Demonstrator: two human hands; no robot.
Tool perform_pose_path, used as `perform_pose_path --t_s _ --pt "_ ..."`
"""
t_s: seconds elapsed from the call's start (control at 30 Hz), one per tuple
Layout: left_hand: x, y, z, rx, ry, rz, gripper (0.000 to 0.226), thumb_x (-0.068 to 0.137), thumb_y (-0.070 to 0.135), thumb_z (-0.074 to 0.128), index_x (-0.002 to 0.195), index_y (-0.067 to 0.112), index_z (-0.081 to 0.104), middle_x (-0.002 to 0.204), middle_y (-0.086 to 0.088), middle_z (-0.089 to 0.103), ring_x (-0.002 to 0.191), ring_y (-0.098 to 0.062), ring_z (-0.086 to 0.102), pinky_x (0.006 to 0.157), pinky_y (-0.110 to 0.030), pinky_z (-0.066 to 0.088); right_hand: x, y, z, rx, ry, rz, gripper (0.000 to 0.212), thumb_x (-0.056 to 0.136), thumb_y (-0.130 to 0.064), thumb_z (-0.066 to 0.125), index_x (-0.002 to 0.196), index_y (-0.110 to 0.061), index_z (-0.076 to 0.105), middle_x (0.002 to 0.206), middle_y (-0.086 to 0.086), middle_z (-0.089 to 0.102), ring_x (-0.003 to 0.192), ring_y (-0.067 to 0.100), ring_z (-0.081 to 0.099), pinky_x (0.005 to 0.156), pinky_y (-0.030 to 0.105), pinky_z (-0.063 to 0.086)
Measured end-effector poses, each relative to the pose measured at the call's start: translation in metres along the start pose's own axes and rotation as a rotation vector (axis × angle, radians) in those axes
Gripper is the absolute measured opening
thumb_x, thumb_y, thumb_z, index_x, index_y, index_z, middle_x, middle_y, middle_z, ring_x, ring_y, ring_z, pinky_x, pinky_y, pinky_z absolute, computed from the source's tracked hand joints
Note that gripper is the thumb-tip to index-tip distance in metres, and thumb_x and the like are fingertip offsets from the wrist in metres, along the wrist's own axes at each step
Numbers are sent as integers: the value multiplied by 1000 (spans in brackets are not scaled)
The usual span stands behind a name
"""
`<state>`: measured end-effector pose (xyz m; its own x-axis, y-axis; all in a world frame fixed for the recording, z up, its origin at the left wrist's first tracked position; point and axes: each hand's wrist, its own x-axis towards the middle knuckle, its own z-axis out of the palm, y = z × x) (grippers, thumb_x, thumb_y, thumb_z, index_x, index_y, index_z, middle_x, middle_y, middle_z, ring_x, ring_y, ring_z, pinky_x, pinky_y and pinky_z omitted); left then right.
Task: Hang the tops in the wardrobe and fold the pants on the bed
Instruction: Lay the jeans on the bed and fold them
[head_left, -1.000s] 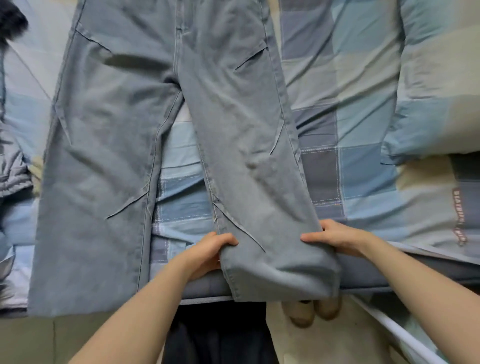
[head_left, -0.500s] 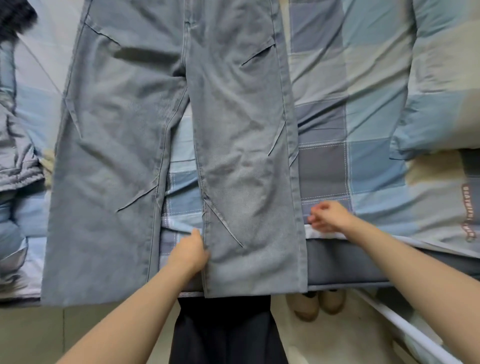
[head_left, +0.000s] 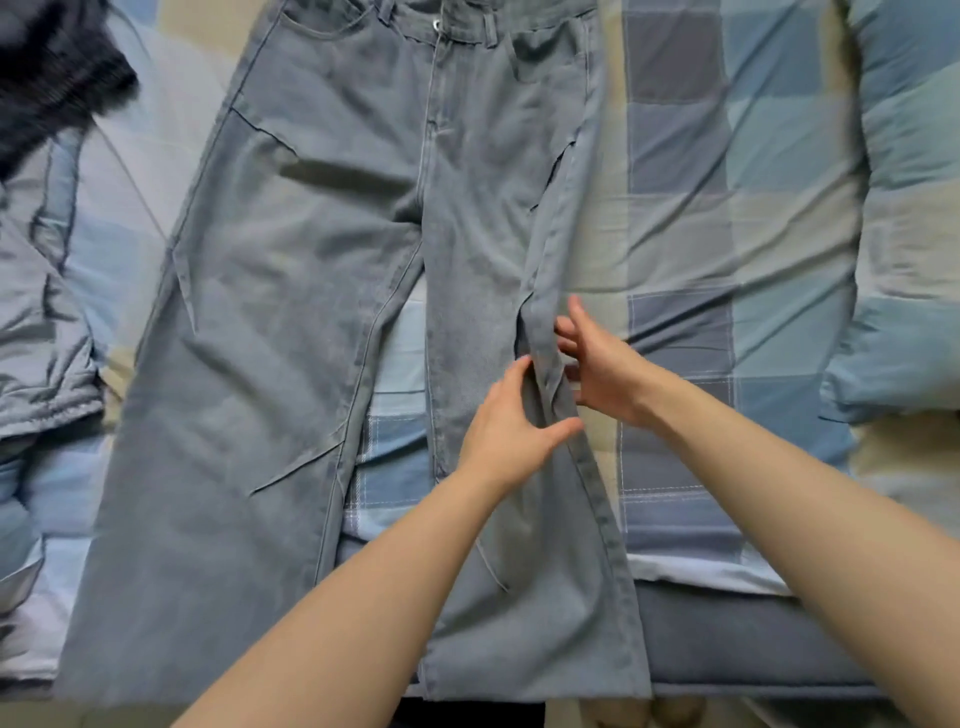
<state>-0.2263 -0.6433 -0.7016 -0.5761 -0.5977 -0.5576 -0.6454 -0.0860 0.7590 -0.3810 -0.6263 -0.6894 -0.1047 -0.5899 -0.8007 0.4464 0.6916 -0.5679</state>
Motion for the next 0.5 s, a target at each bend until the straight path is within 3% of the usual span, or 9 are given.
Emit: perform_pose_path --t_s 0.07,0.13,0.23,0.33,0.43,0.5 --pt "8 5 -6 -4 122 -91 83 64 59 74 135 31 40 132 3 56 122 -19 53 99 -42 46 8 -24 9 -176 -19 76 71 92 -70 18 116 -22 66 106 -5 61 79 11 55 71 27 45" --pt "17 10 -14 2 217 -188 67 69 55 74 122 25 45 123 1 57 114 -22 55 93 -42 48 20 -49 19 -316 22 114 70 90 -72 22 104 -20 67 104 -7 61 87 14 52 73 28 43" --pt "31 13 -32 116 224 -260 39 83 38 66 110 14 52 120 -4 52 109 -28 54 84 -36 43 42 -85 37 -436 89 85 59 92 -65 35 85 -15 66 88 -5 64 89 18 58 73 28 45" --pt "41 10 -49 93 197 -226 17 86 23 59 91 7 59 118 -7 53 104 -30 55 82 -34 43 66 -114 53 -457 206 53 50 96 -55 39 88 -12 63 88 -3 65 72 19 64 65 27 47" --pt "42 5 -71 -25 67 -159 16 83 20 59 69 13 55 82 -2 61 82 -27 56 74 -34 48 92 -140 55 -425 405 72 31 97 -43 45 84 -16 50 72 2 54 54 18 59 54 22 42" --pt "41 -2 -95 -125 13 -148 21 83 16 57 63 16 50 61 4 51 68 -20 50 62 -29 43 107 -158 56 -450 496 121 19 96 -27 49 82 -15 47 64 2 49 44 15 53 47 21 41"
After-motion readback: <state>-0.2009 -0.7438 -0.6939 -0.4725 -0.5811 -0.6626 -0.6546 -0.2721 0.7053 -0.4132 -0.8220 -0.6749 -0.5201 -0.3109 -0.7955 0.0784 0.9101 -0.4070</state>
